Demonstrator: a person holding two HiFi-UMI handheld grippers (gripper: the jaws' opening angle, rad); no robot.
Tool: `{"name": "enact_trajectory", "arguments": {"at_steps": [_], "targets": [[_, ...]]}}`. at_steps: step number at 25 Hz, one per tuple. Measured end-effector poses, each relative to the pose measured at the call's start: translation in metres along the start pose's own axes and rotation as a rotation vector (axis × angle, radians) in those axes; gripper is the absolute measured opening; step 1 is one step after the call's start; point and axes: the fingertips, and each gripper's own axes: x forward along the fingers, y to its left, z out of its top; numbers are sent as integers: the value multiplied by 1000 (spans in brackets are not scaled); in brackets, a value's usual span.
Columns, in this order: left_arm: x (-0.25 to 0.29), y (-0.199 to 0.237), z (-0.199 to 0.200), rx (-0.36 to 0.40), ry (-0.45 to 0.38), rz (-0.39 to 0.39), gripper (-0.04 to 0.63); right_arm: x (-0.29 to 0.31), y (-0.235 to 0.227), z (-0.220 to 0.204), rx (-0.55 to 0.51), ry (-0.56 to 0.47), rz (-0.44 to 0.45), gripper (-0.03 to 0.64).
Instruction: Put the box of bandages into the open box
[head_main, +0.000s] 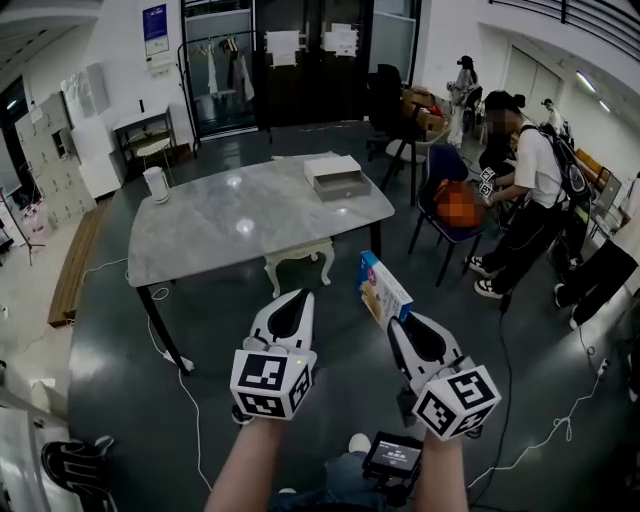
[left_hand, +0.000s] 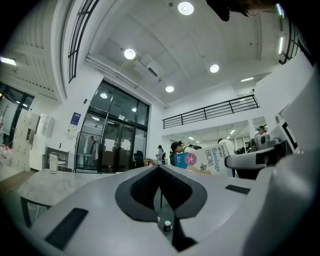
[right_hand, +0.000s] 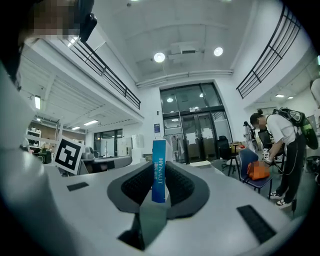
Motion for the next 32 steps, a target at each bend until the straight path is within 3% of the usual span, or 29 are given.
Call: {"name": "enact_trajectory", "arguments": {"at_steps": [11, 24, 32], "targets": [[117, -15, 3, 0, -14, 109, 12, 57, -118, 19, 31, 20, 116, 92], [148, -17, -5, -5, -14, 193, 12, 81, -162, 15, 45, 32, 189, 92], [192, 11, -4, 12, -17, 157, 12, 132, -185, 15, 49, 43, 168, 92]]}}
